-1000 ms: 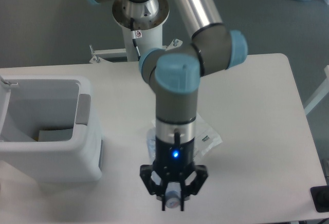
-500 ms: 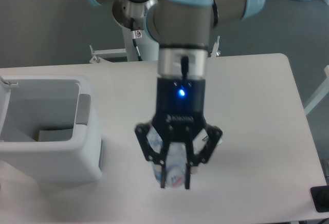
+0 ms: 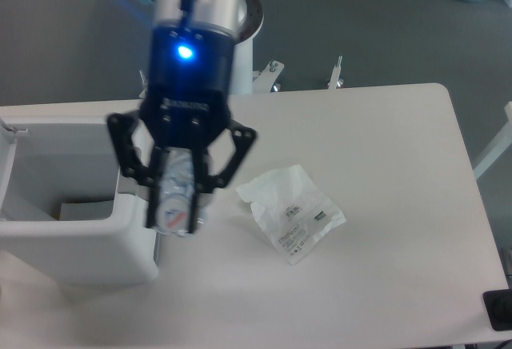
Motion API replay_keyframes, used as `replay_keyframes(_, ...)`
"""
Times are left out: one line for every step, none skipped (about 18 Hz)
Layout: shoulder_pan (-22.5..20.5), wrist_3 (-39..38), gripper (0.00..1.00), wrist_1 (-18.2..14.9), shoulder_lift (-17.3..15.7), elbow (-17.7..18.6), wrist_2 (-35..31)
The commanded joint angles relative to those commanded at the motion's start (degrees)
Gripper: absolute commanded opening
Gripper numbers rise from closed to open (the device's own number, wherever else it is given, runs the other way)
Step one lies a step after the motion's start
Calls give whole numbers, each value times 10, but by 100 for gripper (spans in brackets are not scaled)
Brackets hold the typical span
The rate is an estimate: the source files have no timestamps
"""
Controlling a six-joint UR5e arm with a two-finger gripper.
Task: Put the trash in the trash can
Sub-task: 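Lift the bottle upright and carry it toward the white bin, then lower the bottle into the bin and open the gripper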
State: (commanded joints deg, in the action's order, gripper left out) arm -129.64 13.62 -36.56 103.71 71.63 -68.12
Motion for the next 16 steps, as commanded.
replay_keyframes(4, -1, 36, 0, 0, -2, 0)
replay_keyframes(11, 0, 36, 0, -1, -2, 0)
replay_keyframes(22, -1, 36, 0, -1, 0, 0)
replay_keyframes(29, -1, 36, 0, -3, 3, -1)
replay_keyframes(34, -2, 36, 0, -3, 4, -1)
replay_keyframes(42, -2, 36, -1, -2, 7, -1)
replay_keyframes(49, -2, 36, 0, -3, 14, -1)
replay_keyframes(54, -2, 36, 0, -3, 18, -1)
replay_keyframes(61, -2, 36, 0, -3, 22, -1)
replay_keyframes(68, -2, 36, 0, -3, 25, -2)
replay_keyframes(74, -3, 36, 0, -2, 28, -2)
replay_keyframes(80, -2, 36, 0, -3, 32, -2)
replay_keyframes(84, -2, 36, 0, -3, 34, -2)
replay_keyframes(89, -2, 36, 0, -3, 37, -2)
replay_keyframes(93, -3, 36, 0, -3, 38, -2)
replay_keyframes(97, -2, 36, 0, -3, 40, -2)
